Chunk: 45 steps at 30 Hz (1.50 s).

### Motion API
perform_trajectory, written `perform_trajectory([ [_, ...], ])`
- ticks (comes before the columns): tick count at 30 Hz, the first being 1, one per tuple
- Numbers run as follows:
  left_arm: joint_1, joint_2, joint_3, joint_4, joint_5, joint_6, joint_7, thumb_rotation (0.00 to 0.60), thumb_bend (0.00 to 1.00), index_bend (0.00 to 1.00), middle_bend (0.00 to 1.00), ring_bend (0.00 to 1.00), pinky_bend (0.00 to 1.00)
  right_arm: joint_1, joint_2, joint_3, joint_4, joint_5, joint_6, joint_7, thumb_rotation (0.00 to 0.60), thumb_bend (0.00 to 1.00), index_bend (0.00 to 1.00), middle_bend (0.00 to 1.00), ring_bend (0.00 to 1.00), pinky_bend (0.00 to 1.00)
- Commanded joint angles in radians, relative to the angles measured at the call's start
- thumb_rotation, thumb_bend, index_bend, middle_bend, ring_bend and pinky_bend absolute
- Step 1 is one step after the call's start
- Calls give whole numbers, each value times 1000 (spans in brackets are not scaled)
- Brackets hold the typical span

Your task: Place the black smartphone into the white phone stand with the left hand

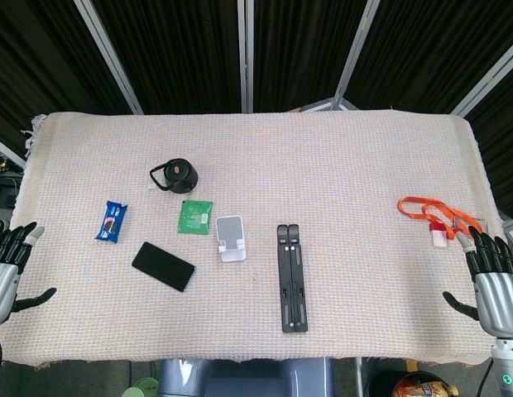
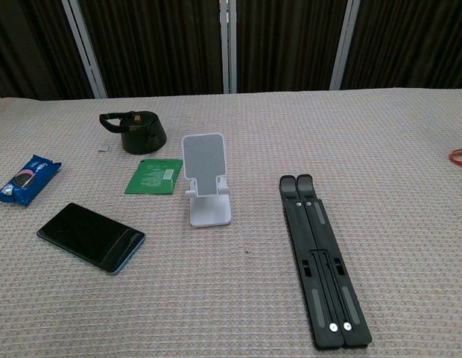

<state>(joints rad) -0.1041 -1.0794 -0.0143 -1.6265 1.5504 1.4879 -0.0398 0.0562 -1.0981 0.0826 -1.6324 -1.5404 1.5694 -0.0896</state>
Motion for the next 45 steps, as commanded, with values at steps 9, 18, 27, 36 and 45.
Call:
perform_trajectory([
  [9, -36, 1, 7, 6, 17, -62, -10, 600, 0, 0, 0, 0, 0, 0, -1, -2, -4, -2, -4, -15, 600, 0, 0, 0, 0, 0],
  [18, -297, -72, -33, 6, 76, -390, 115, 600, 0, 0, 0, 0, 14, 24, -20, 25, 13, 61, -53, -46, 600, 0, 0, 0, 0, 0],
  [27, -503, -202, -32, 123, 84, -662, 169, 600, 0, 102, 1, 68, 152, 42, -36, 55, 50, 140, -96, -55, 600, 0, 0, 0, 0, 0],
  [36, -560, -281, -9, 205, 74, -713, 183, 600, 0, 200, 67, 173, 273, 38, -32, 57, 62, 154, -96, -42, 600, 0, 0, 0, 0, 0],
  [45, -568, -294, 23, 238, 55, -714, 210, 600, 0, 219, 72, 176, 273, 35, -25, 58, 64, 160, -94, -31, 600, 0, 0, 0, 0, 0],
])
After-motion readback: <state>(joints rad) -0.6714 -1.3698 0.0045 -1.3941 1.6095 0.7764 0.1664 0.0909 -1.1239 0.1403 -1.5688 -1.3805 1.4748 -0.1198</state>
